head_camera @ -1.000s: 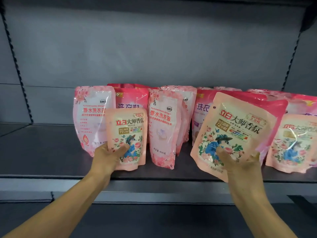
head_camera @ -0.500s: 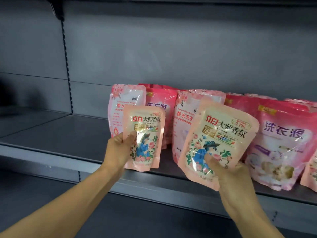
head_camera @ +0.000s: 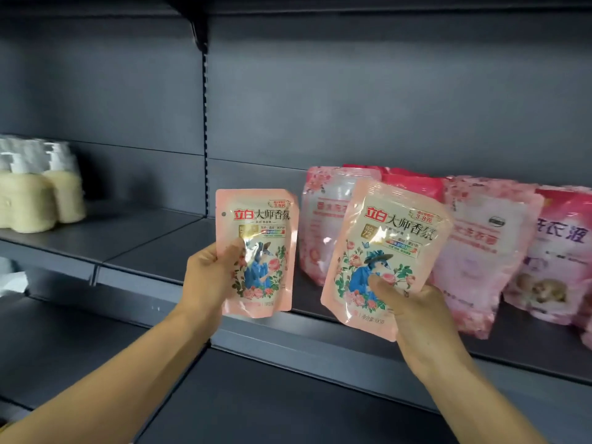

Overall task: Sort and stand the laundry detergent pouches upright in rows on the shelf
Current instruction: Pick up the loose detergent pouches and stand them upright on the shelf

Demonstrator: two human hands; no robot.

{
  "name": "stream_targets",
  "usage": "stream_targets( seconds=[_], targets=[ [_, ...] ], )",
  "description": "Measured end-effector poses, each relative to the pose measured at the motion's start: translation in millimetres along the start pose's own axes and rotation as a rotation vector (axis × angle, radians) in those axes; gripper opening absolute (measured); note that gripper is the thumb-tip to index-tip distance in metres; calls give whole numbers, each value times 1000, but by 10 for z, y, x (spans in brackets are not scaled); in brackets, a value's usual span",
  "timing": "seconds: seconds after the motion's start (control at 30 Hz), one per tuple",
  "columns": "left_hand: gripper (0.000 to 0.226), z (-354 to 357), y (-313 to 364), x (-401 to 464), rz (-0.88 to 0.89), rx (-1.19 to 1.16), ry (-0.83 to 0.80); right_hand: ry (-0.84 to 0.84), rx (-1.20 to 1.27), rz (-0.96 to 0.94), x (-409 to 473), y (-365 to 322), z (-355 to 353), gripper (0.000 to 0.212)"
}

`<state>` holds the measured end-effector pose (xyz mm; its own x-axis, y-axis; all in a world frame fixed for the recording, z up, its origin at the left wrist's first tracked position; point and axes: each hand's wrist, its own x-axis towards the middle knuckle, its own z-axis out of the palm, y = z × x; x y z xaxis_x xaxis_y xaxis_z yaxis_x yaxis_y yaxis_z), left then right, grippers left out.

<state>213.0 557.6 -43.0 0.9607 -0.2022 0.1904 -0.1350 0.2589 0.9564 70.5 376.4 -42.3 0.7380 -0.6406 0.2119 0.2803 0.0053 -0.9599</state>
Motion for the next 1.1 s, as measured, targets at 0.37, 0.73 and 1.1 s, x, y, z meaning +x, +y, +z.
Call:
stream_targets(
  seconds=[0.37,0.73,1.1],
  targets=[
    [23,-1241,359,667,2,16,-38,53,-39,-18,49,186,1454,18],
    [19,-1537,361,1463,30,14,-29,88,-148,-13,929,389,2101,19],
    [22,-1406,252,2353,52,14,-14,35,-128,163,2324,858,2607,20]
  ],
)
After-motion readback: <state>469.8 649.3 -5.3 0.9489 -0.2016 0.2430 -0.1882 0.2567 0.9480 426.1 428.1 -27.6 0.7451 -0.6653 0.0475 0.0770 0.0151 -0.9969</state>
